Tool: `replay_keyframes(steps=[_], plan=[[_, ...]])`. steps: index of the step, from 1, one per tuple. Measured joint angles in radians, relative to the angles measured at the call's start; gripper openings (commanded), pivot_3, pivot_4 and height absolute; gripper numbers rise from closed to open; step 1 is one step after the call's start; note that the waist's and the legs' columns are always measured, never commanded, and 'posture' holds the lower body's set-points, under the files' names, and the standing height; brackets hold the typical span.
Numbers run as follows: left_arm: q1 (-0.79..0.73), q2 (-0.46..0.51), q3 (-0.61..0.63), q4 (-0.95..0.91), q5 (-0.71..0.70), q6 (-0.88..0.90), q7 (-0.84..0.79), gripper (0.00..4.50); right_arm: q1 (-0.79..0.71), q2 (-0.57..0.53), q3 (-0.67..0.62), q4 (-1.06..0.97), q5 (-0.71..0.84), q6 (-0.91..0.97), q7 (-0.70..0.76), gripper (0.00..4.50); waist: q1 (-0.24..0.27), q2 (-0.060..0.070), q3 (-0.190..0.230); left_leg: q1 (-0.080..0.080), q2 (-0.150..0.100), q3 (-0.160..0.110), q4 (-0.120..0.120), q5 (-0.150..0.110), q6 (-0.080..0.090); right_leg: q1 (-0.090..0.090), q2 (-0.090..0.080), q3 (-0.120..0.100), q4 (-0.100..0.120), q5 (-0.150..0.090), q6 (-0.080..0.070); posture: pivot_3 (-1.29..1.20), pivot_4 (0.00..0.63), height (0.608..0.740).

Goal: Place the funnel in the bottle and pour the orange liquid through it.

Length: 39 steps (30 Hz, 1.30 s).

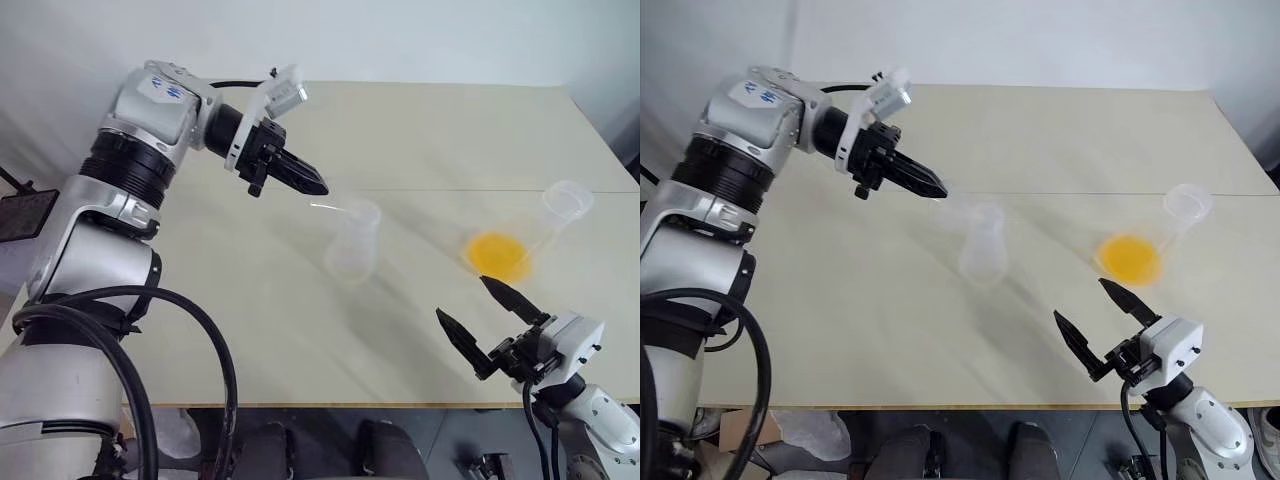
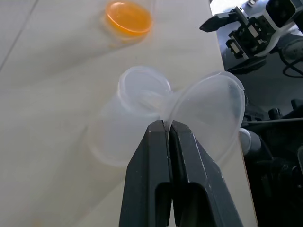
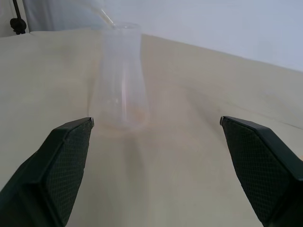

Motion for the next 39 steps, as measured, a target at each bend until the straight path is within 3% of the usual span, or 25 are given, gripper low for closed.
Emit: replay_keyframes(steps=[7,10,23,30,39], plan=[[-0.042,-0.065,-0.008,0.058,0.038,-0.042,0.0,0.05,0.012,0.001,-0.018,-0.002,0.0,-0.022,-0.013,4.5,0.0,0.0,0.0,0.0,0.0,0.001,0.0,0.0,0.0,0.0,0.0,0.0,0.0,0.0,0.0,0.0,0.15,0.74],[-0.051,-0.088,-0.008,0.093,0.053,-0.06,0.0,0.57,0.017,0.001,-0.044,-0.004,0.0,-0.033,-0.03,4.5,0.0,0.0,0.0,0.0,0.0,0.001,0.0,0.0,0.0,0.0,0.0,0.0,0.0,0.0,0.0,0.0,0.15,0.74],[-0.068,-0.184,0.096,0.214,0.135,-0.125,0.0,4.31,0.028,0.032,-0.029,-0.004,-0.03,-0.063,-0.054,4.5,0.0,0.0,0.0,-0.001,0.0,0.002,0.0,0.0,0.0,0.0,0.0,0.0,0.0,0.0,0.0,0.0,0.15,0.74],[0.008,-0.133,0.292,0.139,0.089,-0.194,0.001,4.41,-0.015,0.033,-0.026,-0.004,-0.029,-0.066,-0.065,4.5,-0.01,0.0,0.0,0.0,0.001,-0.002,0.0,0.0,0.0,-0.001,0.0,0.0,0.001,0.0,0.0,0.0,0.15,0.74],[0.499,0.0,0.602,-0.214,-0.005,-0.428,0.093,4.41,-0.061,0.033,-0.119,0.03,0.053,-0.057,-0.105,4.5,-0.024,0.001,-0.001,0.0,0.0,-0.005,0.001,0.0,0.0,0.0,-0.001,-0.001,0.003,0.0,0.0,0.0,0.15,0.74]])
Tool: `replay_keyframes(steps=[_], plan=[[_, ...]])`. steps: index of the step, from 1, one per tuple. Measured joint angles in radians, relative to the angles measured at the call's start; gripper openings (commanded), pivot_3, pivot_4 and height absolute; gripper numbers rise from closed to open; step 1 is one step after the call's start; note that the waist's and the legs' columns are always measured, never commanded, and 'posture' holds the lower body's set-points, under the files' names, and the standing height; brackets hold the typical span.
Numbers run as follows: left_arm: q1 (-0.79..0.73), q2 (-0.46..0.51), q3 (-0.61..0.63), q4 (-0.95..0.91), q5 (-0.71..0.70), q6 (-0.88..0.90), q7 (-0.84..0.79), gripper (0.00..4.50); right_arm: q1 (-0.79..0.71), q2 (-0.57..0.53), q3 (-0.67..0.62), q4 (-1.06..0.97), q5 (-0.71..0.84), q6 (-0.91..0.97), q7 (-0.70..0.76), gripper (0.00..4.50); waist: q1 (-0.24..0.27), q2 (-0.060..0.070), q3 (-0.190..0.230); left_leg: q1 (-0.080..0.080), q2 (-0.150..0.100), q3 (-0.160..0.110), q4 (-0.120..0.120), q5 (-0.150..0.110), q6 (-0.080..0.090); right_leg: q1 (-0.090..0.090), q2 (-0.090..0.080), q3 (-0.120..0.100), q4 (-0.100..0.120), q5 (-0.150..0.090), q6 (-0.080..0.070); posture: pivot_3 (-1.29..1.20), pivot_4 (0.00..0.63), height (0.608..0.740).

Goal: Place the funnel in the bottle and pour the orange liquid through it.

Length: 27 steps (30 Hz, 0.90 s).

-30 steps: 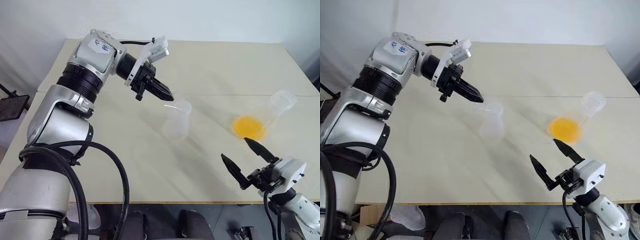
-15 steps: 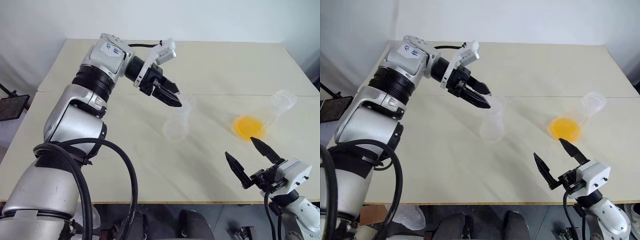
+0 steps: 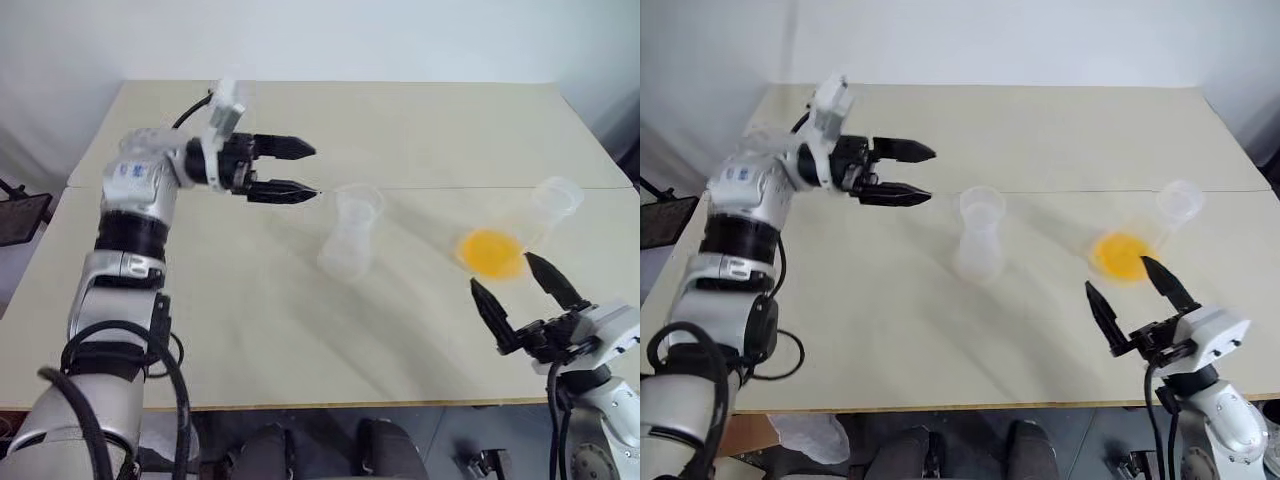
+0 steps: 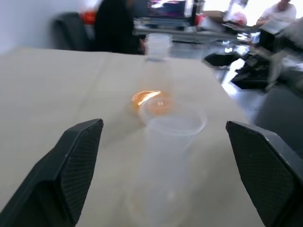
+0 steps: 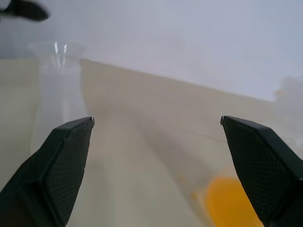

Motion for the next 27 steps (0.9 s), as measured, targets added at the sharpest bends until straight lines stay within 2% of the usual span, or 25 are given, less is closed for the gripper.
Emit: replay_keyframes(steps=[6,10,15,19,24,27], plan=[[0.364,0.039,0.12,-0.211,-0.021,-0.092,0.088,4.41,0.093,0.05,-0.162,0.002,0.034,-0.035,-0.059,4.5,0.01,0.0,0.0,0.0,0.0,-0.001,0.001,0.0,0.0,0.002,0.0,0.0,0.0,0.0,0.0,0.0,0.15,0.74],[0.475,0.011,0.155,-0.276,-0.043,-0.116,0.157,4.41,0.142,0.093,-0.212,0.014,0.035,-0.074,-0.078,4.5,0.022,0.0,0.0,0.001,0.0,0.0,0.001,0.0,0.0,0.002,0.0,0.002,0.0,0.0,0.0,0.0,0.15,0.74],[0.554,-0.027,0.173,-0.43,-0.113,-0.049,0.239,4.41,0.177,0.118,-0.23,0.058,0.035,-0.07,-0.092,4.5,0.021,0.0,0.0,0.002,0.0,0.002,0.001,0.0,0.0,0.002,0.0,0.003,0.0,0.0,0.0,0.0,0.15,0.74],[0.567,-0.029,0.168,-0.515,-0.155,0.007,0.262,4.41,0.085,0.078,-0.221,0.069,0.043,-0.007,-0.128,4.5,0.012,0.003,-0.002,0.003,0.001,0.003,0.0,0.0,0.0,0.002,0.0,0.004,0.0,0.0,0.0,0.0,0.15,0.74],[0.571,-0.028,0.146,-0.567,-0.195,0.068,0.266,4.41,-0.165,-0.064,-0.163,0.144,0.07,0.211,-0.22,4.5,-0.002,0.004,-0.002,0.004,0.001,0.003,-0.001,0.0,0.0,0.001,0.001,0.004,0.001,0.0,-0.001,0.0,0.15,0.74],[0.585,-0.025,0.145,-0.599,-0.213,0.089,0.272,4.41,-0.265,-0.088,-0.133,0.194,0.073,0.305,-0.256,4.5,0.002,0.004,-0.002,0.003,0.001,0.002,-0.002,0.0,0.0,0.001,0.001,0.003,0.0,0.0,-0.001,0.0,0.15,0.74]])
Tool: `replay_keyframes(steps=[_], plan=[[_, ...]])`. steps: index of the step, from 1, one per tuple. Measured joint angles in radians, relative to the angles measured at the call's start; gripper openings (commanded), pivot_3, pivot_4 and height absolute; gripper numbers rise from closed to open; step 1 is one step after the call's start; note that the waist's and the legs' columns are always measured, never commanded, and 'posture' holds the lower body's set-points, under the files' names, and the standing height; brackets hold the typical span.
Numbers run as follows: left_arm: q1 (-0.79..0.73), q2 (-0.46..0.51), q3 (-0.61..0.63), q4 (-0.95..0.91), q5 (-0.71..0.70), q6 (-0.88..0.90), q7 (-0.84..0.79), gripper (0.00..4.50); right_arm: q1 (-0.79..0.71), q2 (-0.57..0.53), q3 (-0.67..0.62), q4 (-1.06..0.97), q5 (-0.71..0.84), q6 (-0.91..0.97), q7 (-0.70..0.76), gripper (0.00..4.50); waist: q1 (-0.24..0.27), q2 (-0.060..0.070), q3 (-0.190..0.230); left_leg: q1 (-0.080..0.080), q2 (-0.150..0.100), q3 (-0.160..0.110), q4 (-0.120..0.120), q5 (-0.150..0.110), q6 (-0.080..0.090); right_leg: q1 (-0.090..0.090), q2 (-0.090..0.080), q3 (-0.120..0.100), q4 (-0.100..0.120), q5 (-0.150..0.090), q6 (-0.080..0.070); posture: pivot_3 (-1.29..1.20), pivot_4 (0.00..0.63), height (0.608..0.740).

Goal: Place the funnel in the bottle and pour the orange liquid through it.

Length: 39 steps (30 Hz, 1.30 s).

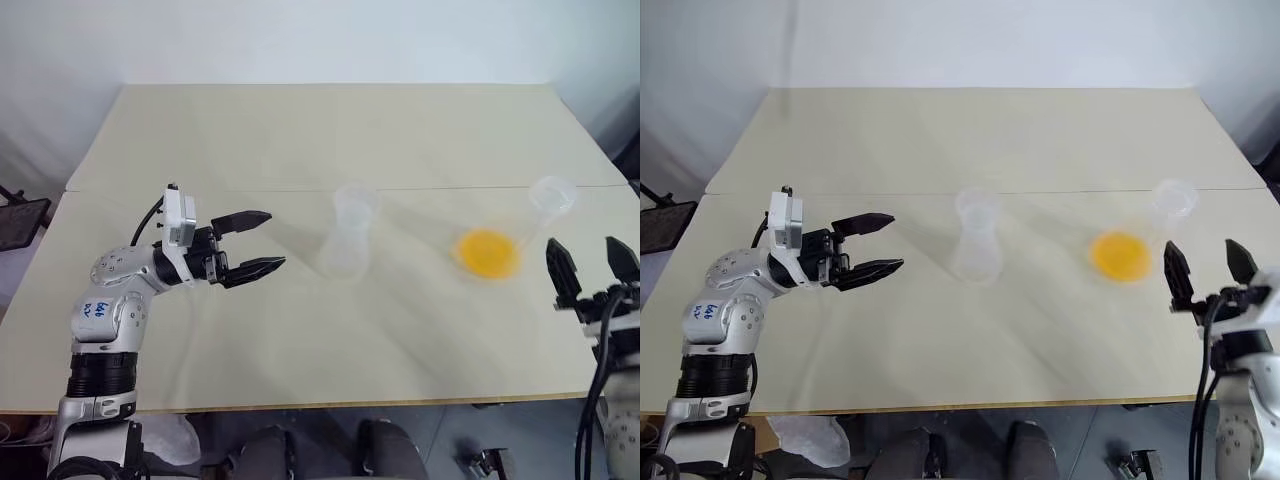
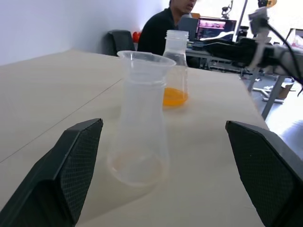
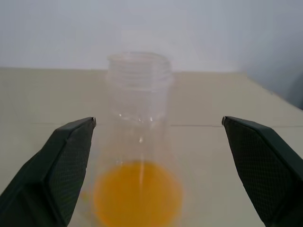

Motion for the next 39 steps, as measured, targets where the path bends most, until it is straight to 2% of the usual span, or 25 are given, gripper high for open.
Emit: replay_keyframes(steps=[6,14,25,28,31,32,39], plan=[[0.033,0.002,-0.006,-0.052,-0.016,0.028,0.022,4.41,-0.187,-0.021,0.066,0.139,-0.055,0.065,-0.034,4.5,-0.001,0.0,0.0,0.0,0.0,0.001,0.001,0.0,0.0,0.0,-0.001,0.0,0.0,0.0,0.0,0.0,0.15,0.74],[0.041,0.011,-0.001,-0.085,-0.032,0.045,0.035,4.41,-0.332,-0.021,0.084,0.296,-0.092,0.056,-0.025,4.5,-0.005,0.0,0.0,0.0,0.0,0.001,0.0,0.0,0.0,0.0,0.0,0.0,0.0,0.0,0.0,0.0,0.15,0.74],[0.058,0.011,-0.001,-0.118,-0.041,0.045,0.063,4.41,-0.437,-0.021,0.108,0.432,-0.121,0.014,0.042,4.5,-0.004,0.0,0.0,-0.001,0.0,0.001,0.0,0.0,0.0,0.0,0.0,0.0,-0.001,0.0,0.0,0.0,0.15,0.74],[0.062,0.011,-0.001,-0.118,-0.041,0.044,0.066,4.5,-0.448,-0.02,0.108,0.441,-0.115,0.013,0.057,3.93,-0.005,0.0,0.0,-0.001,0.0,0.001,0.0,0.0,0.0,0.0,0.0,0.0,-0.001,0.0,0.0,0.0,0.15,0.74],[0.065,0.011,-0.001,-0.118,-0.041,0.041,0.067,4.5,-0.458,-0.02,0.106,0.441,-0.102,0.013,0.071,2.89,-0.005,0.0,0.0,-0.001,0.0,0.001,0.0,0.0,0.0,0.0,0.0,0.0,-0.001,0.0,0.0,0.0,0.15,0.74],[0.065,0.011,-0.001,-0.118,-0.041,0.039,0.068,4.5,-0.458,-0.02,0.106,0.441,-0.1,0.013,0.078,2.7,-0.004,0.0,0.0,-0.001,0.0,0.001,0.0,0.0,0.0,0.0,0.0,0.0,-0.001,0.0,0.0,0.0,0.15,0.74],[0.066,0.011,-0.001,-0.118,-0.04,0.03,0.068,4.5,-0.458,-0.013,0.106,0.441,-0.088,0.013,0.1,2.64,-0.005,0.0,0.0,-0.001,0.0,0.001,0.0,0.0,0.0,0.0,0.0,0.0,-0.001,0.0,0.0,0.0,0.15,0.74]])
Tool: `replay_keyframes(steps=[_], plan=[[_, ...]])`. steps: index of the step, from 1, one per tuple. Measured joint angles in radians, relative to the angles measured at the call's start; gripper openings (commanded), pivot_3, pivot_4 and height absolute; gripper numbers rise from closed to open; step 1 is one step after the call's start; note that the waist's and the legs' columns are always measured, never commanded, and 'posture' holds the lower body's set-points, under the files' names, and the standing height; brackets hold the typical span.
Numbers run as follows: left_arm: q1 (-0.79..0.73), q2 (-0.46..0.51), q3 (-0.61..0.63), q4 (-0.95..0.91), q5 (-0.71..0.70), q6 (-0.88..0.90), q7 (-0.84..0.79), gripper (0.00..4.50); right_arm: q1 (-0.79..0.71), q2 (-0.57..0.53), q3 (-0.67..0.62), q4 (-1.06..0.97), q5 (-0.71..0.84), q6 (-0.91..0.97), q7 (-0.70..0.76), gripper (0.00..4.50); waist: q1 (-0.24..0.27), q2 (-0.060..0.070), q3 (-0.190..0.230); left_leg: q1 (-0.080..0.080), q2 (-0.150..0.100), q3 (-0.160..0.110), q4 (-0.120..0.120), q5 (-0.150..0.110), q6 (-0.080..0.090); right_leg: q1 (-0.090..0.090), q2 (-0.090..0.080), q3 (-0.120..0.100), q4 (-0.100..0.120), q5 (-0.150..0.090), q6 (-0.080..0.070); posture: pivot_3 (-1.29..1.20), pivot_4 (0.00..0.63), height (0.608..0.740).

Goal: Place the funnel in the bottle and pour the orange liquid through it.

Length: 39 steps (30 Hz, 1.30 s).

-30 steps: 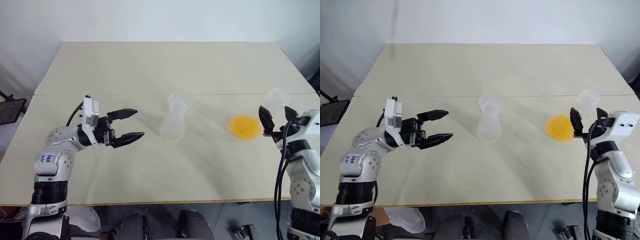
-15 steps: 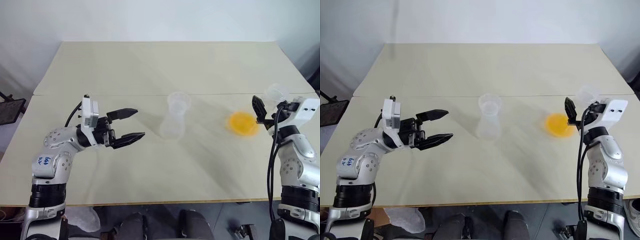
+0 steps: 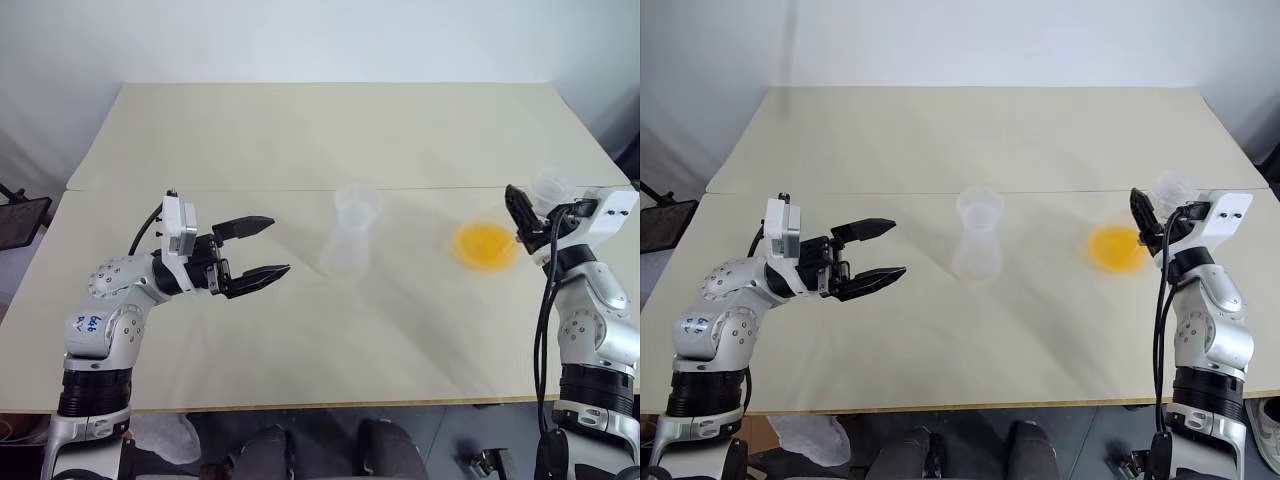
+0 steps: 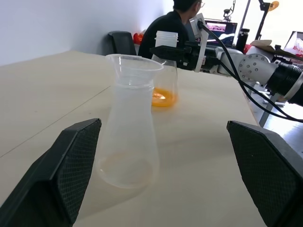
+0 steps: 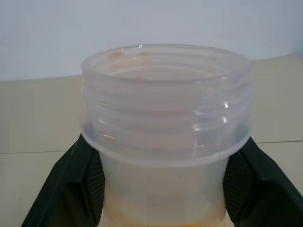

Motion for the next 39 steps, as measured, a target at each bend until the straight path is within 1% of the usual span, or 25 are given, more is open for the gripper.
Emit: replay_keyframes(steps=[11,13,16,19,22,24,28,30,34,39], plan=[[0.0,0.0,-0.001,0.003,0.0,-0.019,-0.004,4.5,0.008,0.022,0.001,-0.004,0.0,-0.035,0.024,2.64,0.0,0.0,0.0,0.0,0.0,0.0,0.0,0.0,0.0,0.0,0.0,0.0,0.0,0.0,0.0,0.0,0.15,0.74],[0.0,0.0,-0.002,0.004,0.0,-0.021,-0.004,4.5,0.011,0.033,0.016,-0.023,-0.005,-0.049,0.029,2.64,-0.001,0.0,0.0,0.0,0.0,0.0,0.0,0.0,0.0,0.0,0.0,0.0,0.0,0.0,0.0,0.0,0.15,0.74],[0.0,0.0,-0.004,0.007,0.001,-0.025,-0.004,4.5,0.009,0.058,0.065,-0.086,-0.058,-0.095,0.01,2.64,-0.002,0.001,0.001,0.0,0.0,0.0,-0.001,0.0,0.0,-0.001,0.0,0.0,0.0,0.0,0.0,0.0,0.15,0.74],[-0.002,0.0,-0.004,0.03,0.003,-0.036,-0.002,4.5,-0.011,0.047,0.137,-0.169,-0.15,-0.067,-0.049,2.64,-0.003,0.002,0.001,0.0,0.0,0.0,-0.001,0.0,0.0,-0.001,0.0,0.0,0.0,0.0,0.0,0.0,0.15,0.74],[-0.005,-0.006,-0.005,0.042,0.004,-0.046,0.003,4.5,-0.069,-0.031,0.258,-0.225,-0.29,-0.005,-0.071,2.64,-0.007,0.002,0.001,-0.001,0.0,0.0,-0.001,0.0,0.0,-0.002,0.0,0.0,0.0,0.0,0.0,0.0,0.15,0.74],[-0.005,-0.008,-0.006,0.042,0.004,-0.052,0.007,4.5,-0.113,-0.048,0.321,-0.245,-0.366,-0.017,-0.069,2.64,-0.007,0.002,0.001,-0.001,0.0,0.0,-0.001,0.0,0.0,-0.001,0.0,0.0,0.0,0.0,0.0,0.0,0.15,0.74],[-0.005,-0.024,-0.02,0.037,0.004,-0.054,0.015,4.5,-0.168,-0.069,0.439,-0.239,-0.496,-0.127,-0.036,2.64,-0.008,0.002,0.001,-0.001,0.0,0.0,-0.001,0.0,0.0,-0.001,0.0,-0.001,-0.001,0.0,0.0,0.0,0.15,0.74],[-0.003,-0.035,-0.031,0.031,0.004,-0.055,0.027,4.5,-0.197,-0.087,0.5,-0.213,-0.575,-0.23,-0.02,2.64,-0.009,0.002,0.001,-0.002,0.0,-0.001,-0.001,0.0,0.0,-0.001,0.0,-0.001,-0.001,0.0,0.0,0.0,0.15,0.74],[0.009,-0.041,-0.037,0.009,0.004,-0.059,0.043,4.5,-0.239,-0.108,0.555,-0.159,-0.713,-0.384,-0.025,2.64,-0.014,0.002,0.001,-0.002,0.0,-0.001,-0.001,0.0,0.0,-0.001,0.0,-0.001,-0.001,0.0,0.0,0.0,0.15,0.74],[0.028,-0.048,-0.038,-0.001,0.004,-0.062,0.06,4.5,-0.27,-0.109,0.588,-0.096,-0.859,-0.532,-0.09,2.64,-0.026,0.002,0.001,-0.002,0.001,-0.001,-0.001,0.0,0.0,-0.001,0.0,-0.002,-0.001,0.0,0.0,0.0,0.15,0.74]])
